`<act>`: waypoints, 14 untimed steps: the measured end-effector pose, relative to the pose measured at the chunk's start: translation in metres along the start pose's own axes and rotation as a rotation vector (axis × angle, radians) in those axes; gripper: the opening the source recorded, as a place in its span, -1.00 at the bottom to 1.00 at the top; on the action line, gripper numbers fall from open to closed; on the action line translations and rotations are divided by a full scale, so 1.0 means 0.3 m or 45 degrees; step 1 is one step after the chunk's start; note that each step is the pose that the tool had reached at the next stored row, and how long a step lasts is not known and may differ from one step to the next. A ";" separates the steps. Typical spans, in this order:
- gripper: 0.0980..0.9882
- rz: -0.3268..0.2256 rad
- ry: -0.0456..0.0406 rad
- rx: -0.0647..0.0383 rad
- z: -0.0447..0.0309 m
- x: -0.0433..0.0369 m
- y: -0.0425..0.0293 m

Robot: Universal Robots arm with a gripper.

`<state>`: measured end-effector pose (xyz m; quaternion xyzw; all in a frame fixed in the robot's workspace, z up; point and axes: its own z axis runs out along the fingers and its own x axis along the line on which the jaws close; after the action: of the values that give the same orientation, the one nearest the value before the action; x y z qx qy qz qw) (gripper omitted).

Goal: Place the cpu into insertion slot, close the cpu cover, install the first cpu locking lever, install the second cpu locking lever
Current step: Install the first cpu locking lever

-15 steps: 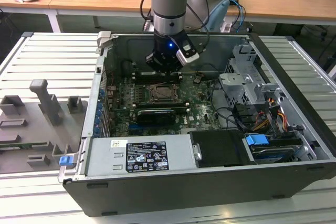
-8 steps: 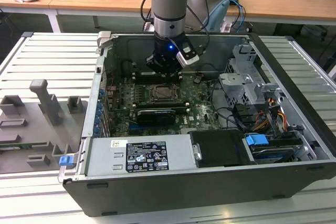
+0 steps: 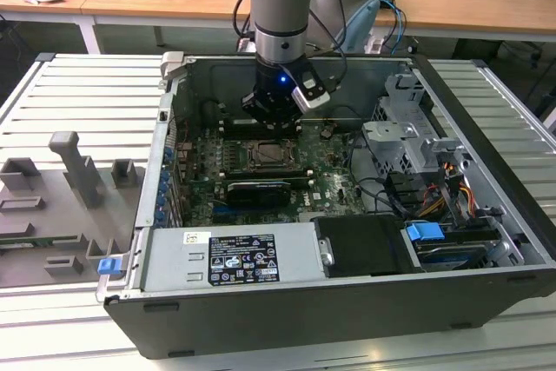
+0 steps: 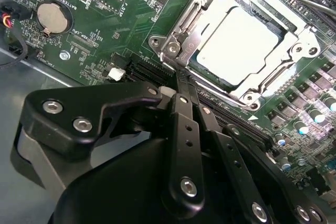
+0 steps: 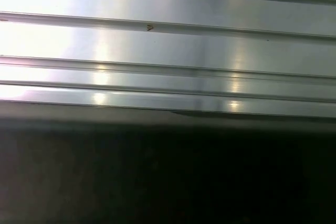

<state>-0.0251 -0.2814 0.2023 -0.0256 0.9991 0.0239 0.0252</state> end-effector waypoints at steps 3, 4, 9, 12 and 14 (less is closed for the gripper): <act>-0.98 0.000 0.003 0.002 0.005 0.000 -0.001; -0.98 0.000 0.003 0.001 0.005 0.000 -0.001; -0.98 0.000 0.003 0.000 -0.018 -0.002 0.000; -0.98 0.000 0.003 0.000 -0.045 -0.004 0.001; -0.98 0.000 0.003 0.000 -0.046 -0.003 -0.007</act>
<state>-0.0247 -0.2842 0.2159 -0.0256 0.9991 0.0239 0.0241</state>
